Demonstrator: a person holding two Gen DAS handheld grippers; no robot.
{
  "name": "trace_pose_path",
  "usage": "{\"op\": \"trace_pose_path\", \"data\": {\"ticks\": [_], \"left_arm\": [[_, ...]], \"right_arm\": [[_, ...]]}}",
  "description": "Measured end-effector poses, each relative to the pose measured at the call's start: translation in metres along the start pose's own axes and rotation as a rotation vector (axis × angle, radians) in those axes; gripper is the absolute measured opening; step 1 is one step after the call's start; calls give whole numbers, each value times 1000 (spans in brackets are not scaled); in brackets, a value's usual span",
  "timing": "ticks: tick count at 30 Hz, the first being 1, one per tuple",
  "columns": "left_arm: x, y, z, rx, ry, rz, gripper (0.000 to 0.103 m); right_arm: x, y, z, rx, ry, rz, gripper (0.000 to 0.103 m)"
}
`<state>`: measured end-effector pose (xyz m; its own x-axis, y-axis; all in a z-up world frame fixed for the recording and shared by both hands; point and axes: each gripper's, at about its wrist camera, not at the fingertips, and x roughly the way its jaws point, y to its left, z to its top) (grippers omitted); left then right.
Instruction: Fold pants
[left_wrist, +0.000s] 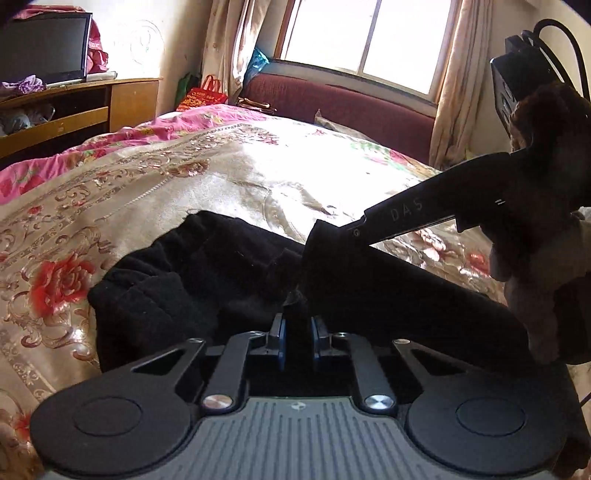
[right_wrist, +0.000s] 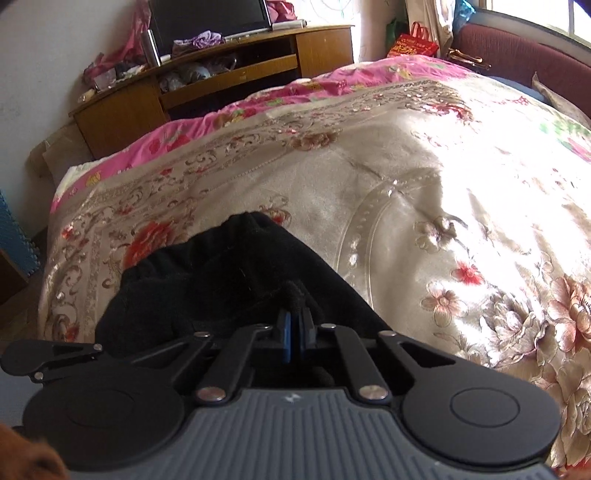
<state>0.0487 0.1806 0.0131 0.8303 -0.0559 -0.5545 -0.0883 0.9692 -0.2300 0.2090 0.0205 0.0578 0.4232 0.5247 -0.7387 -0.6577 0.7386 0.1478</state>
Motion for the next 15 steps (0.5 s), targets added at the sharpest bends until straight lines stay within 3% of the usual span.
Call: {"op": "trace_pose_path", "data": {"ticks": [5, 8, 12, 15], "left_arm": [[-6, 12, 8, -23, -38, 56, 26], [0, 15, 6, -7, -11, 78, 26], [14, 14, 1, 24, 61, 109, 26], [11, 15, 1, 29, 48, 130, 26]], "right_arm": [[6, 6, 14, 21, -38, 35, 5], [30, 7, 9, 50, -14, 29, 5], [70, 1, -11, 14, 59, -49, 7], [62, -3, -10, 81, 22, -33, 15]]}}
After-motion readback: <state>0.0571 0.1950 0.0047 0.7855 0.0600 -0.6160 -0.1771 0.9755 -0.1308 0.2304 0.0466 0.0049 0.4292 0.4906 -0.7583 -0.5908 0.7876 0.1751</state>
